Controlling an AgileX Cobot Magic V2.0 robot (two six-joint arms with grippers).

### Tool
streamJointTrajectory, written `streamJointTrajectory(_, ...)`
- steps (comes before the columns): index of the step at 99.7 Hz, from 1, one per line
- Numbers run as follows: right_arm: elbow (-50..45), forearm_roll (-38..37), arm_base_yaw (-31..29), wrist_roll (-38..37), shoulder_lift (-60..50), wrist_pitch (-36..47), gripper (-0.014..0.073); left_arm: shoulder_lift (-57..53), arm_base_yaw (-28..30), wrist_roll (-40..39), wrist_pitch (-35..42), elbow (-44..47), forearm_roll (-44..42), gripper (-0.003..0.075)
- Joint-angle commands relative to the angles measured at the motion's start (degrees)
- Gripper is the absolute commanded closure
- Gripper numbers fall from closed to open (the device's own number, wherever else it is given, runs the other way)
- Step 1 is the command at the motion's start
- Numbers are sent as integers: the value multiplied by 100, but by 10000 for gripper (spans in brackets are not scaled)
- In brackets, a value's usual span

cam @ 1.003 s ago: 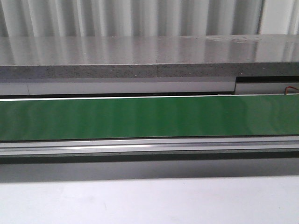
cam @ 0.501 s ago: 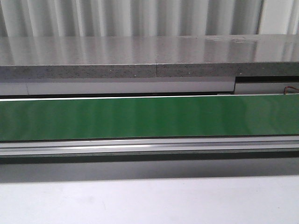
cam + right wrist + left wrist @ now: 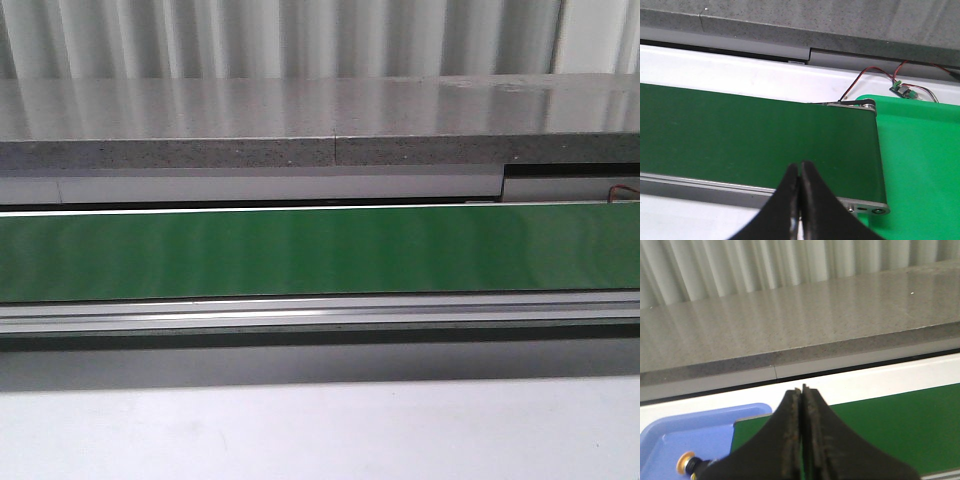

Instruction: Move button from right to left

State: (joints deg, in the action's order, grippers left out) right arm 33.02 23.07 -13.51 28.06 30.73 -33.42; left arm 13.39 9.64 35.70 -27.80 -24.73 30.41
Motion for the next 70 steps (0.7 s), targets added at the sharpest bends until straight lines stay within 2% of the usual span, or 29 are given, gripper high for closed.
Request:
streamJointTrajectory(1,161,147,-6,46,17,365,662,-19,-210,-1551,458,-75,-1228,740)
streamJointTrajectory(8,161,147,-6,46,17,365,662,-82,-369,-2299,718,107,-1938,740)
streamJointTrajectory(22,161,147,-6,46,17,365,662,-343,-673,-2835,1961,810,-2557,740)
streamJointTrajectory(32,161,147,-6,46,17,365,662,-589,-811,-3400,2521,1331,-3041,740)
streamJointTrajectory(55,161,147,-6,46,17,365,662,-914,-1105,-4472,2577,2091,-3973,740)
streamJointTrajectory(70,161,147,-6,46,17,365,662,-1104,-1237,-4665,2593,2327,-4088,740)
